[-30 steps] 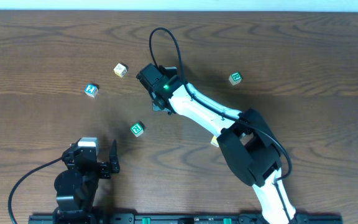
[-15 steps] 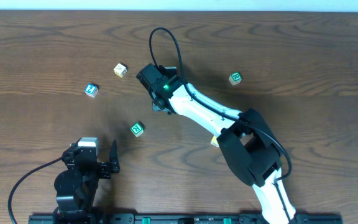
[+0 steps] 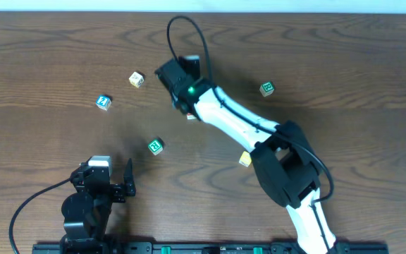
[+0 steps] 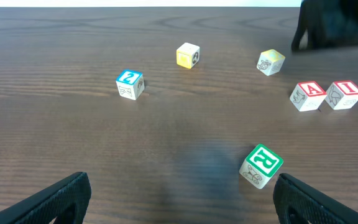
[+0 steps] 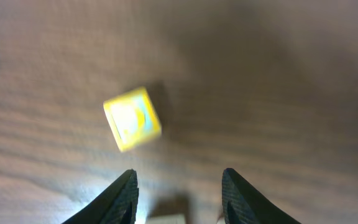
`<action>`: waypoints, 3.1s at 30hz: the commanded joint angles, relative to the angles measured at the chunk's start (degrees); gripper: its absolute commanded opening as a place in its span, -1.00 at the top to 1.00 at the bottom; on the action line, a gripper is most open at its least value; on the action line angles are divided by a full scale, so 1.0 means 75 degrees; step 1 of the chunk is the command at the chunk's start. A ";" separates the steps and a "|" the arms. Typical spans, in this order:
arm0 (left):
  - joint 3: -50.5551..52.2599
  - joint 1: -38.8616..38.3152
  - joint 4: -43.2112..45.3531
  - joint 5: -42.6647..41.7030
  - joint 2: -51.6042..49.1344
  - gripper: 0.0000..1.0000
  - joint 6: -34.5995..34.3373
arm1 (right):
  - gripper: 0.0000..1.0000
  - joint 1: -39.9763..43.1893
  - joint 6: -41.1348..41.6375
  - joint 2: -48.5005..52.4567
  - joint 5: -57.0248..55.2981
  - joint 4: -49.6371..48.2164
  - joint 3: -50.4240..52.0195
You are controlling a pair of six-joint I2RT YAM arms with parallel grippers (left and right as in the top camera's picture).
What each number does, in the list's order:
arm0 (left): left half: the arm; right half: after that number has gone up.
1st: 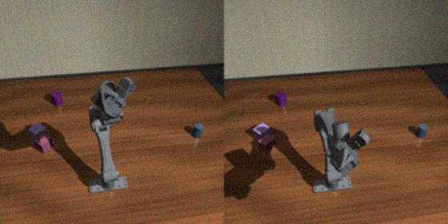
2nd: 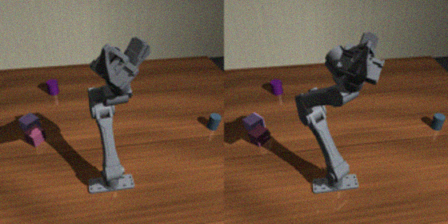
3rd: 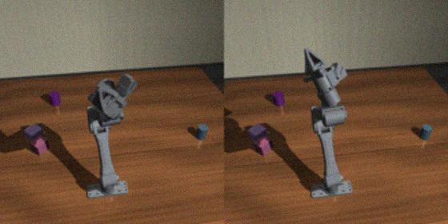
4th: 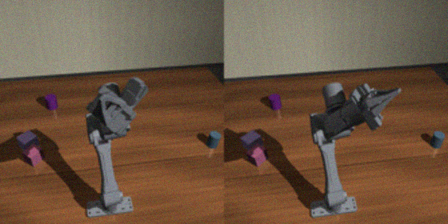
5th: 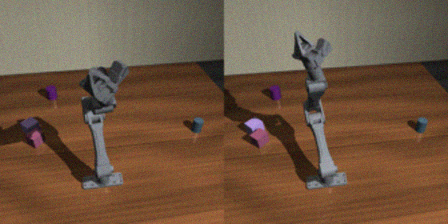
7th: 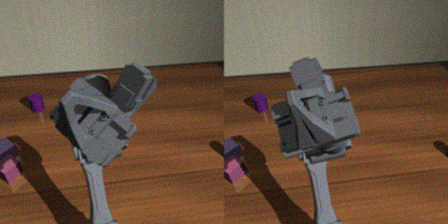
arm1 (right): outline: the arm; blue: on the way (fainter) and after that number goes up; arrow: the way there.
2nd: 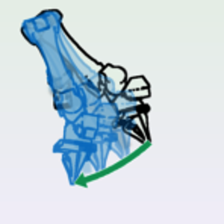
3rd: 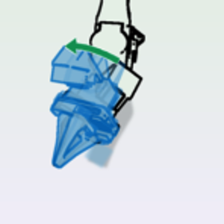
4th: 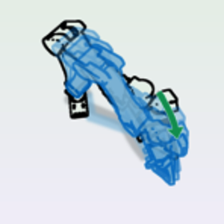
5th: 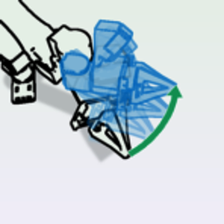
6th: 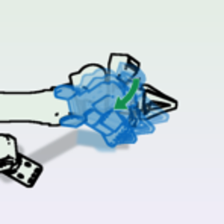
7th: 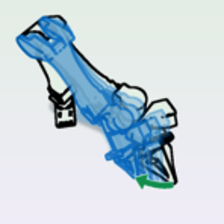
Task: Spell out Ai2
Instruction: 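Release the 'A' block and raise the right gripper away, then reach the left gripper to the blue '2' block and grasp it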
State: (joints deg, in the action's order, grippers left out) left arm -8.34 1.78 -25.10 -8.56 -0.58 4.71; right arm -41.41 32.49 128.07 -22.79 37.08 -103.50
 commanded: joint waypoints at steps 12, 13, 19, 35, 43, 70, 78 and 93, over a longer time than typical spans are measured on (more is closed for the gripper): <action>0.0146 0.0029 -0.0020 0.0050 0.0044 -0.91 0.0085 | 0.98 -0.0291 -0.1209 -0.0437 0.1897 0.2859 -0.2713; 0.0146 0.0029 -0.0020 0.0050 0.0044 -0.91 0.0085 | 0.97 -0.0294 -0.1244 -0.0603 0.1903 0.3075 -0.2876; 0.0146 0.0029 -0.0020 0.0050 0.0044 -0.91 0.0085 | 0.97 -0.0286 -0.2355 -0.2451 0.1903 0.3882 -0.3290; 0.0146 0.0012 0.0382 -0.0504 0.0044 -0.90 0.0440 | -0.68 -0.0271 -0.3346 -0.5855 0.1903 0.6741 -0.3290; 0.0146 0.0015 0.1119 -0.2623 0.0044 -0.91 -0.3276 | -0.99 -0.0271 -0.3351 -0.6304 0.1964 0.7070 -0.3290; -0.6079 0.0017 -0.2661 -0.0015 -0.7609 -0.91 -0.1247 | -0.99 0.2914 -0.5024 -0.5488 0.4526 0.5642 -0.1087; -0.7219 0.0017 -0.3561 0.0300 -1.0037 -0.91 -0.0487 | -0.98 0.4121 -0.5403 -0.5488 0.5741 0.4465 -0.0146; -0.8443 0.0428 -0.1769 0.1204 -1.2939 -0.90 0.3162 | -0.98 0.4433 -0.5919 -0.5488 0.6097 0.3561 0.0912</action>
State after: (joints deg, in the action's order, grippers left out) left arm -68.66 3.55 -39.11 -0.82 -94.94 21.10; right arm -8.62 -10.59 87.39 21.54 63.81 -96.88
